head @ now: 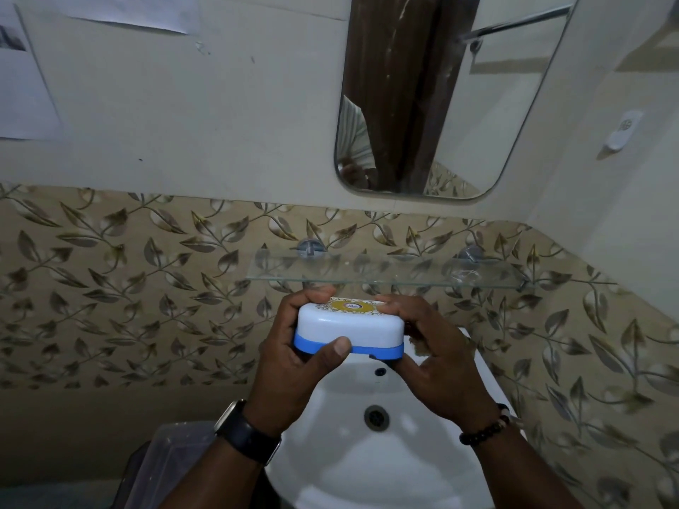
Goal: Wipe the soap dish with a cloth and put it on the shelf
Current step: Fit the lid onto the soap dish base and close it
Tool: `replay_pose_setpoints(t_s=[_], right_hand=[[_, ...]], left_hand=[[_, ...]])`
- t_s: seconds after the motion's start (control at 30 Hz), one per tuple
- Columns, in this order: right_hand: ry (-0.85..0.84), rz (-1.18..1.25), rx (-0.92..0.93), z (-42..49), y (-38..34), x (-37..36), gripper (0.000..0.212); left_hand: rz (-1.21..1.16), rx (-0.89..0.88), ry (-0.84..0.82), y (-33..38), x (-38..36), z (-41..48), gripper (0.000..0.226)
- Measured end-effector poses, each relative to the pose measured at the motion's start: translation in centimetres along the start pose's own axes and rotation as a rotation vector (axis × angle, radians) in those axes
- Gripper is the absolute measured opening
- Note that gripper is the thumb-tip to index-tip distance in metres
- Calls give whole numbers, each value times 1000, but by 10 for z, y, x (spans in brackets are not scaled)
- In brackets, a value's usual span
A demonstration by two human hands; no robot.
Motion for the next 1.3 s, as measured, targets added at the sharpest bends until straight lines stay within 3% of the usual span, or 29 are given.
replay_pose_setpoints(t_s=[0.23, 0.43, 0.6, 0.8, 1.07, 1.3], right_hand=[[60, -62, 9, -6, 5, 1, 34], [-19, 36, -44, -4, 12, -2, 47], [-116, 269, -188, -3, 19, -6, 66], [15, 434, -361, 0, 30, -3, 39], [-40, 376, -351, 2, 31, 1, 41], [-183, 196, -238, -3, 24, -1, 64]], left_hand=[[121, -3, -103, -4, -2, 3, 58], [79, 15, -86, -6, -3, 5, 64], [75, 9, -131, -6, -11, 7, 81], [89, -6, -182, -2, -14, 8, 93], [65, -7, -155, -8, -17, 6, 86], [48, 29, -102, -12, -15, 7, 80]])
Point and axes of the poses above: each hand's wrist, its own z-axis towards the middle knuckle, its own x-axis out of the back of the hand, y = z × x, the point moved 6 cm from there along z, towards the middle knuckle
